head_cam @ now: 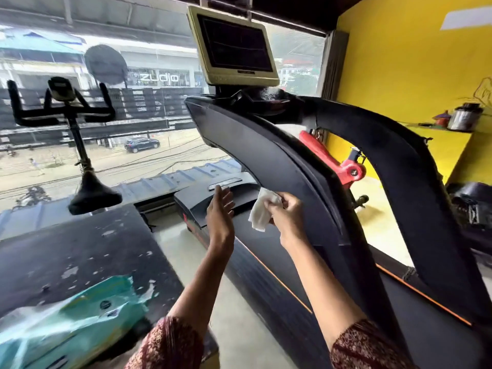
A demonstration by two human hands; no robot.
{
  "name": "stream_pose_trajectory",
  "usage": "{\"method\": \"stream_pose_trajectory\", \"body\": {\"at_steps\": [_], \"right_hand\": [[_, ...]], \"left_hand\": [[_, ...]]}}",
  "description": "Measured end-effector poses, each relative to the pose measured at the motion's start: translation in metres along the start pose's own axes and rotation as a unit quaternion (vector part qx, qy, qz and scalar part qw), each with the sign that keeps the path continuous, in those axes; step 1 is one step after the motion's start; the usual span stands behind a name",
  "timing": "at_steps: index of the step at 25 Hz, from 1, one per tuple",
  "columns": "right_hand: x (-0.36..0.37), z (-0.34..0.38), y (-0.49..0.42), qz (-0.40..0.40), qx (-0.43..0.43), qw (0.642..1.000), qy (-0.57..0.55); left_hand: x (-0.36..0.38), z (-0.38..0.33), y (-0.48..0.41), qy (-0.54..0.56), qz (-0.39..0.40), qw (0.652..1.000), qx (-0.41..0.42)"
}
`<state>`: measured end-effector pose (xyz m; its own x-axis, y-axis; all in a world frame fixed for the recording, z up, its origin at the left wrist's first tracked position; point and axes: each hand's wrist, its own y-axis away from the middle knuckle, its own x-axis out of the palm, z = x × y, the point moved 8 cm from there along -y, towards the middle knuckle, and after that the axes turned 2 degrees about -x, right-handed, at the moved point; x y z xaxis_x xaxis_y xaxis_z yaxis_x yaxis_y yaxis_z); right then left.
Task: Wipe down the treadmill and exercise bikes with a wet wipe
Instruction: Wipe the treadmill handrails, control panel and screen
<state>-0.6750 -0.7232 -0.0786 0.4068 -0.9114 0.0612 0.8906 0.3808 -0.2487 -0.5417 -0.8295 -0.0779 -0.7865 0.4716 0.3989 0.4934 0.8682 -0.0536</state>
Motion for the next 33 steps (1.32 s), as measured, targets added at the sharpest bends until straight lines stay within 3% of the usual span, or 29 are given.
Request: {"method": "stream_pose_trajectory", "body": {"at_steps": [6, 15, 25, 33], "right_hand": [[0.013, -0.019, -0.109, 0.091, -0.013, 0.996, -0.004], [0.131, -0.101, -0.203, 0.144, 0.016, 0.989, -0.017], [0.396, -0.135, -0.344, 0.236, 0.028, 0.971, -0.027], [0.569, -0.188, -0.394, 0.272, 0.089, 0.956, -0.062]], "left_hand": [[0.060, 0.024, -0.076, 0.033, -0.077, 0.996, 0.021], [-0.003, 0.042, -0.212, 0.008, -0.187, 0.981, 0.055], [-0.105, -0.001, -0.460, -0.045, -0.240, 0.967, 0.073], [-0.220, -0.002, -0.583, -0.078, -0.301, 0.949, 0.055]]}}
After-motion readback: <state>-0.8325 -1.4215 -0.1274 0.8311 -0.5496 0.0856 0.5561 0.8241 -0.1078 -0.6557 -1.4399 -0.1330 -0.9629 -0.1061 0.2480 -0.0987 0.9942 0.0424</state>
